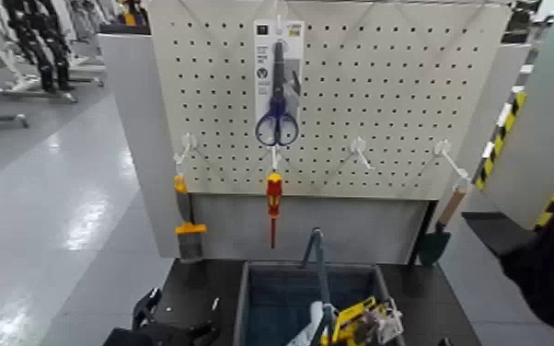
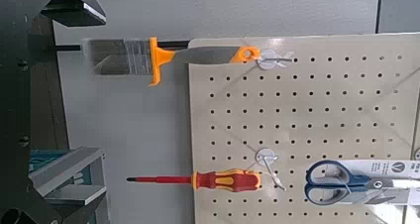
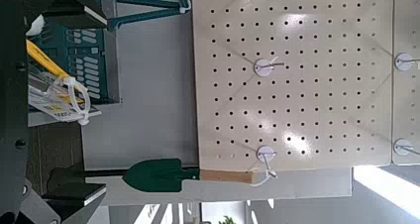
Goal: Put the yellow paint brush into the crate.
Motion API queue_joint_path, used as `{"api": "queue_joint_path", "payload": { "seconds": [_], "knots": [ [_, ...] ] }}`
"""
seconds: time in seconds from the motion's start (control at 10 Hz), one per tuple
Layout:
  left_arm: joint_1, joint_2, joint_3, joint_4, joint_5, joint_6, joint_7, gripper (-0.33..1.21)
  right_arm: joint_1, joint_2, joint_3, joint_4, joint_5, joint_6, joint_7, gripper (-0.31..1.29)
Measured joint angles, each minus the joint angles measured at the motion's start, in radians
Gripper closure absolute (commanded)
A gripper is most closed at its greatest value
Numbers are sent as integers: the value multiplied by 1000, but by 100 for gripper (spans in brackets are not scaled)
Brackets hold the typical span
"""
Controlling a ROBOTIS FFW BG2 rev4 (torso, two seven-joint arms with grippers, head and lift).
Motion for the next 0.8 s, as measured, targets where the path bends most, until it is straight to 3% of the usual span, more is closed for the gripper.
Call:
{"api": "queue_joint_path", "payload": {
  "seconds": [0.5, 0.8],
  "knots": [
    [0, 0, 4, 0, 9, 13, -10, 11, 1, 0, 0, 0, -4, -4, -1, 12],
    [-6, -2, 51, -4, 25, 38, -72, 11, 3, 0, -1, -3, -9, -5, -2, 12]
  ]
}}
